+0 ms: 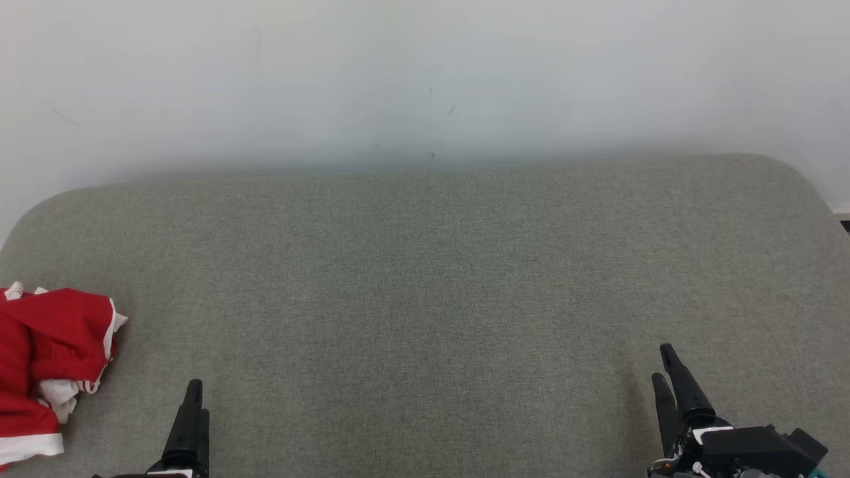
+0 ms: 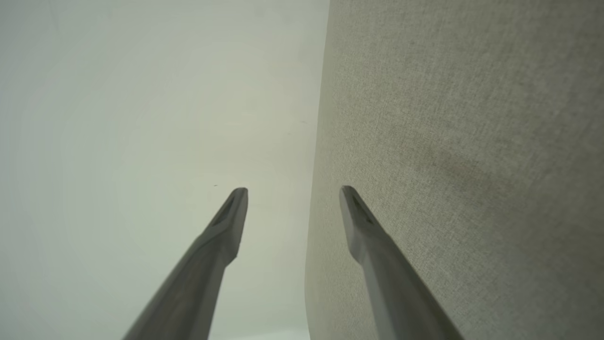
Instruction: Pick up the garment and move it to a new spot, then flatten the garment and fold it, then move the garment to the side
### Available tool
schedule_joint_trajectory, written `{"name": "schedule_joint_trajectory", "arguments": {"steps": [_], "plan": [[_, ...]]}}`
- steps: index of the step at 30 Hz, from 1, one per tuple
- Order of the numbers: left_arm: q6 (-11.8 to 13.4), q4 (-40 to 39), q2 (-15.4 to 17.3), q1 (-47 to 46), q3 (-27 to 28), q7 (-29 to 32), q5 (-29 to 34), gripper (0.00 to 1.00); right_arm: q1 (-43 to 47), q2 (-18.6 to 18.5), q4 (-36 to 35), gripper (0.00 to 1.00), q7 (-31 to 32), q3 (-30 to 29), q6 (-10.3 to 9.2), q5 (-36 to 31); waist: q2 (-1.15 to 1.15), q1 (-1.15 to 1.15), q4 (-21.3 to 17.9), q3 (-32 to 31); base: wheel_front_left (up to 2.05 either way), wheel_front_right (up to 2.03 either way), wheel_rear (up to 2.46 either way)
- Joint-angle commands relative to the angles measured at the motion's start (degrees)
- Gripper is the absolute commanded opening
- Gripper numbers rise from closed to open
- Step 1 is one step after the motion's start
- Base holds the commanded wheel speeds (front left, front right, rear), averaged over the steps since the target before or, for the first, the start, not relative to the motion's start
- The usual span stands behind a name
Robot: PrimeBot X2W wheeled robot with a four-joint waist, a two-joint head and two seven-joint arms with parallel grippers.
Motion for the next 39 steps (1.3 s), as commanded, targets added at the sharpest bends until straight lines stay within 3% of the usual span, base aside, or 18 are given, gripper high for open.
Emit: {"name": "schedule_joint_trajectory", "arguments": {"steps": [1,39], "plan": [[0.0,-0.9,0.4,-0.9,0.0,-0.6,1.9,1.00,-1.4,-0.9,-0.8,1.00,-0.7,0.6,-0.01,-1.5,0.00,0.00,0.0,0.0,0.00,0.00,0.00],[0.5,-1.0,0.5,0.4,-1.2,-9.0,43.9,1.00,-2.1,-1.5,1.6,1.00,-9.1,2.8,-0.05,-40.2,0.00,0.00,-0.1,0.3,0.00,0.00,0.00]]}}
